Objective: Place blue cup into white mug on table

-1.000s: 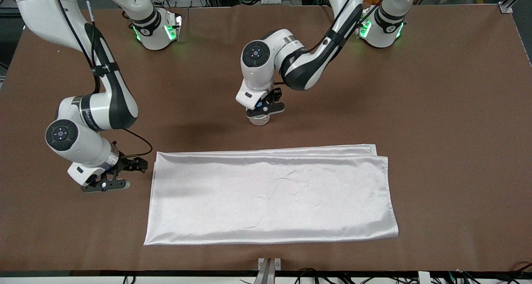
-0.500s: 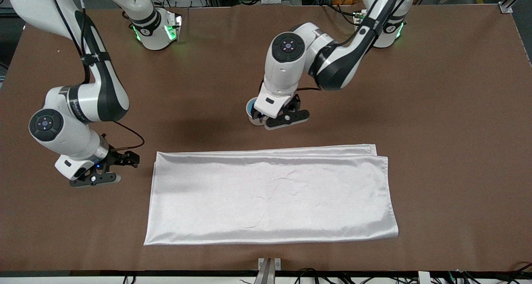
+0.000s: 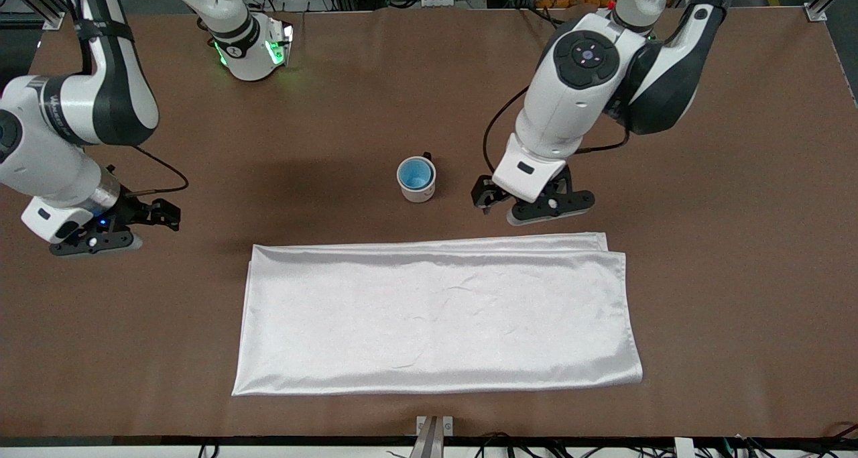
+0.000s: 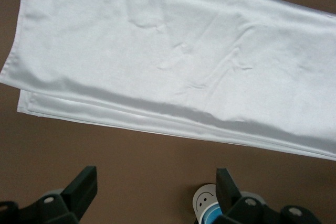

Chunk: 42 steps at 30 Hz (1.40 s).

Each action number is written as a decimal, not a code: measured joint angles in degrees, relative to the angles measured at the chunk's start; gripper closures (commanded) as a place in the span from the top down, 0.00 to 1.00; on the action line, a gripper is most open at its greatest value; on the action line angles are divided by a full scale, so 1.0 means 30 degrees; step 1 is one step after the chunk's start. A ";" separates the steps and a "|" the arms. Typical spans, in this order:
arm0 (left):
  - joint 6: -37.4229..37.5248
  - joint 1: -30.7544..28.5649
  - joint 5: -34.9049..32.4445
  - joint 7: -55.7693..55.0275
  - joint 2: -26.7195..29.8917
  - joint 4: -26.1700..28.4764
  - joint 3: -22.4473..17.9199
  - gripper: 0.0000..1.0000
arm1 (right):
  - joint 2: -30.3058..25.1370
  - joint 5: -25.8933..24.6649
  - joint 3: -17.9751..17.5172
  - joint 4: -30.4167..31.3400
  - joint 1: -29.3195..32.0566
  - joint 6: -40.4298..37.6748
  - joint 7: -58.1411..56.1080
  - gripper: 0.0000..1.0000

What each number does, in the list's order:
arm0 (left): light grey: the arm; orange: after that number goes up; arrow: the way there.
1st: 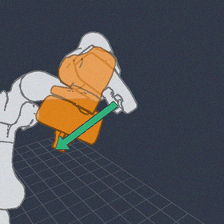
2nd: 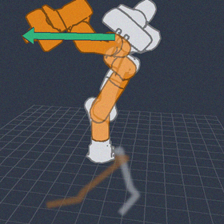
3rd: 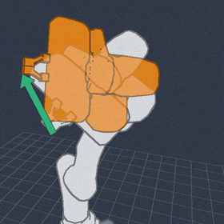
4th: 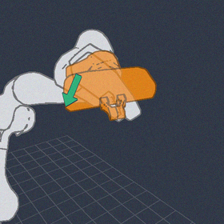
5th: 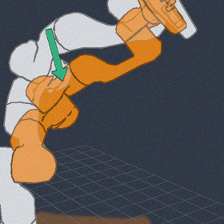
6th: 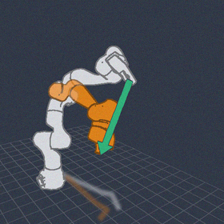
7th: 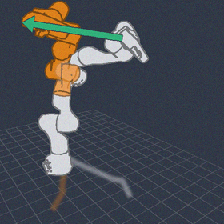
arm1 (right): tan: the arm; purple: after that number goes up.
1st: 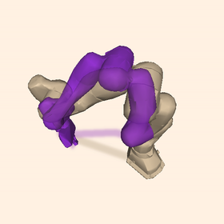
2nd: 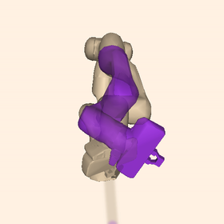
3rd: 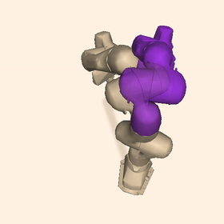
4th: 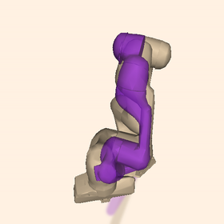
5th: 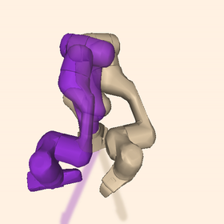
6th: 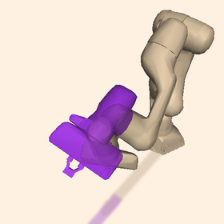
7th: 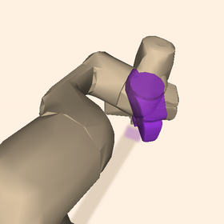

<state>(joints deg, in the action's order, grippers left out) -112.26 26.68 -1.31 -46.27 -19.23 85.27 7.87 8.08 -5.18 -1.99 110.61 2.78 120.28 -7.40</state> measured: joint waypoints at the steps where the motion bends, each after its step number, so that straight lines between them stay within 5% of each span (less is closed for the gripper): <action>1: 0.0148 -0.0191 0.0000 0.0183 0.0120 0.0001 -0.0005 1.00 | -0.0192 0.0008 -0.0001 0.0020 0.0000 -0.0253 0.0000 1.00; 22: 0.2657 -0.5157 -0.0007 0.7856 0.1817 0.0020 -0.0025 1.00 | -0.2840 0.0170 -0.0212 -0.0183 -0.0306 -0.2952 0.1090 1.00; 29: 0.3388 -0.6514 -0.0007 0.9163 0.2494 0.0074 -0.0036 1.00 | -0.3163 0.0435 -0.0331 -0.2424 -0.0413 -0.6146 0.1976 1.00; 35: 0.4066 -0.7227 -0.0008 1.0024 0.3034 0.0352 -0.0157 1.00 | -0.3345 0.2880 -0.0025 -0.4776 -0.0374 -0.9323 0.2226 1.00; 42: 0.4170 -0.7700 -0.0008 1.0603 0.4027 0.1517 -0.0429 1.00 | -0.3494 0.3652 0.0553 -0.5762 -0.0314 -1.0305 0.2228 1.00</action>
<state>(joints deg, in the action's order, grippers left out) -99.75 3.57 -1.33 -14.46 -7.15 89.82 6.58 -2.40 5.78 -0.33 93.32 1.84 89.37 -0.72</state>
